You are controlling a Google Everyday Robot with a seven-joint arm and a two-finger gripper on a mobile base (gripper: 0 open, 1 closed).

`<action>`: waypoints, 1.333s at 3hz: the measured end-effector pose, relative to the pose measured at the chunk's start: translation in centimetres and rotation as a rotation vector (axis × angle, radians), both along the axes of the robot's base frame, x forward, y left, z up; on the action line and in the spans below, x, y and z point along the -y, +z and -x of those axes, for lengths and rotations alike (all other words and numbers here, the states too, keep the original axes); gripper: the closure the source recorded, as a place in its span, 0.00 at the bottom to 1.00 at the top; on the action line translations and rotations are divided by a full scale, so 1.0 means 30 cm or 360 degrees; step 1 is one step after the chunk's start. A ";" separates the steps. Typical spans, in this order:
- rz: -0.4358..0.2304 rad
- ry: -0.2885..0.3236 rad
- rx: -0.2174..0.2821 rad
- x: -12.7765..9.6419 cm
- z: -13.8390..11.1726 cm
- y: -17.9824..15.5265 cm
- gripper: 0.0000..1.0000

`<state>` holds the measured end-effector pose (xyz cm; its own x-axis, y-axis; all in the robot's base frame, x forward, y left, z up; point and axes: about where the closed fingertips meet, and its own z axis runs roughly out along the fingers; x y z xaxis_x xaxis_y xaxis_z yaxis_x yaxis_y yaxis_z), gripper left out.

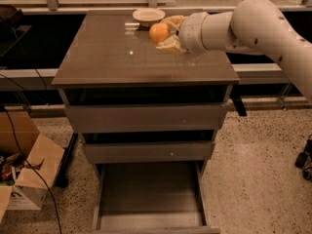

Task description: Pick orange from bottom drawer and place on counter

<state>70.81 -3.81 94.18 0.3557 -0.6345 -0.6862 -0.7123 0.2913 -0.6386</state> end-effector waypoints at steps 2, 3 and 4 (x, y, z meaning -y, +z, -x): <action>-0.0126 -0.0177 -0.0192 0.104 -0.299 -0.097 1.00; -0.0184 -0.0212 -0.0299 0.133 -0.364 -0.185 0.81; -0.0251 -0.0175 -0.0416 0.125 -0.390 -0.275 0.58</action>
Offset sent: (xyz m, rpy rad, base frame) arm 0.1260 -0.0503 -0.0472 0.1103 0.1830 -0.1605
